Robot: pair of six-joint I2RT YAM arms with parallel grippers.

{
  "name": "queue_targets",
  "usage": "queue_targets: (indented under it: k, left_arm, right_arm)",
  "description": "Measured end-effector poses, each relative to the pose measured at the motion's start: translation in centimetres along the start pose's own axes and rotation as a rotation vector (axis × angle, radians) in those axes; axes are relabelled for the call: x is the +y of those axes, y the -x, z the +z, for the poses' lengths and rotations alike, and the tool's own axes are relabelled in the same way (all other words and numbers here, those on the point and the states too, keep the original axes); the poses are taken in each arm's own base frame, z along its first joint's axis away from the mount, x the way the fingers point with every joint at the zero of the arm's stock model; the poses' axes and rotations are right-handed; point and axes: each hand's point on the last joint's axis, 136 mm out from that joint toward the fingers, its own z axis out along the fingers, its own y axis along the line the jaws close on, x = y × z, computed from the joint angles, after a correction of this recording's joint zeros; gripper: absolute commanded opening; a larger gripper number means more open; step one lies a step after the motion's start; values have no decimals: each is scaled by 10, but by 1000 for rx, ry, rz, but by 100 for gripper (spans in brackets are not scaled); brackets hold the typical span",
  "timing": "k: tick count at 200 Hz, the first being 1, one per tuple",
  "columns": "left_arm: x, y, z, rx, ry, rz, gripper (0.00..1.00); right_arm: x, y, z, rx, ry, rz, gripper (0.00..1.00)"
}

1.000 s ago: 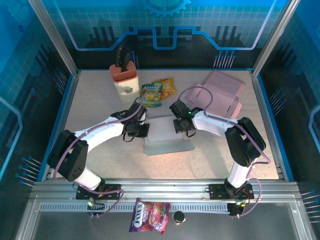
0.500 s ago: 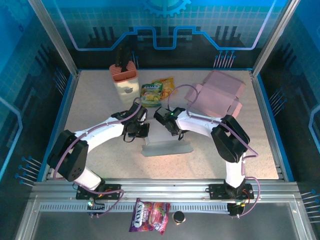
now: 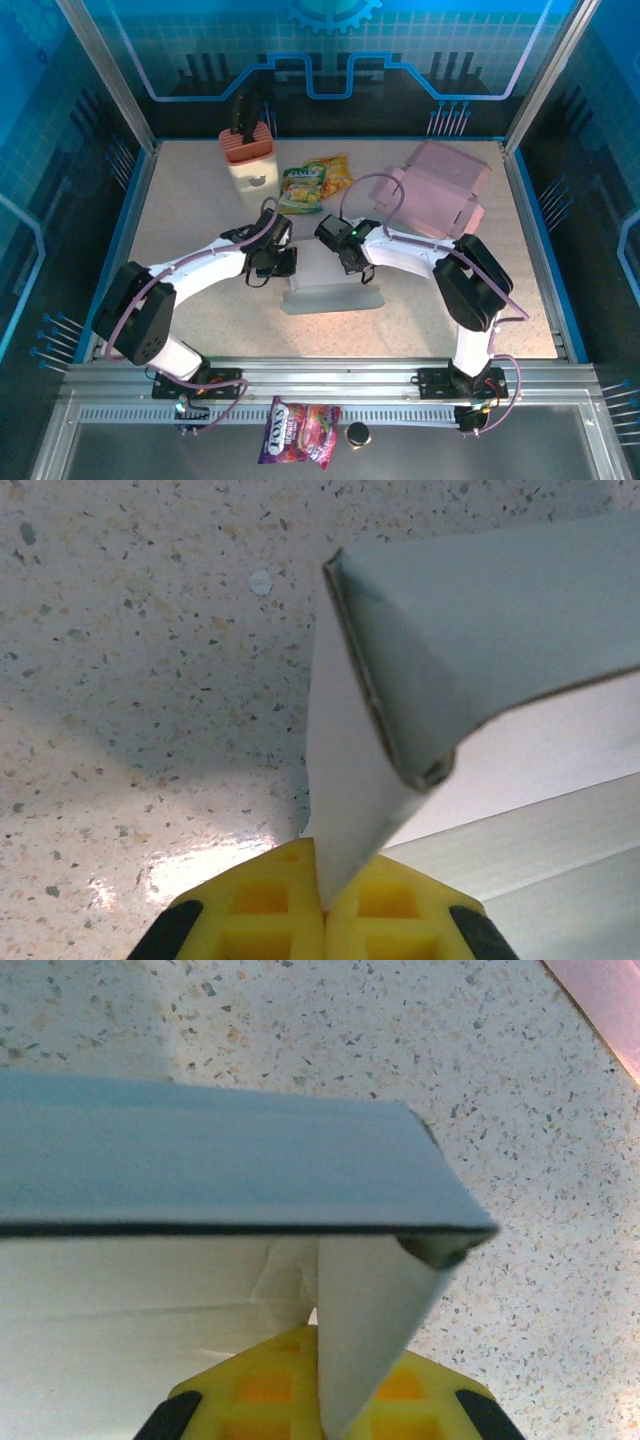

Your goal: Fold the paper box

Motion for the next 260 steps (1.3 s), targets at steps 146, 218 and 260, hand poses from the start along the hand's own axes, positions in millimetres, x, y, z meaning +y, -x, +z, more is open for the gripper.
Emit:
queue_targets:
  k: [146, 218, 260]
  left_arm:
    - [3, -1, 13, -50, 56, -5, 16]
    - [6, -3, 14, -87, 280, -23, 0]
    - [5, 0, 11, -109, 344, -120, 0]
  right_arm:
    - [1, -6, -4, -1, 19, -19, 0]
    - [4, -11, -2, -11, 31, -24, 0]
    - [2, -21, -1, 6, 53, -17, 0]
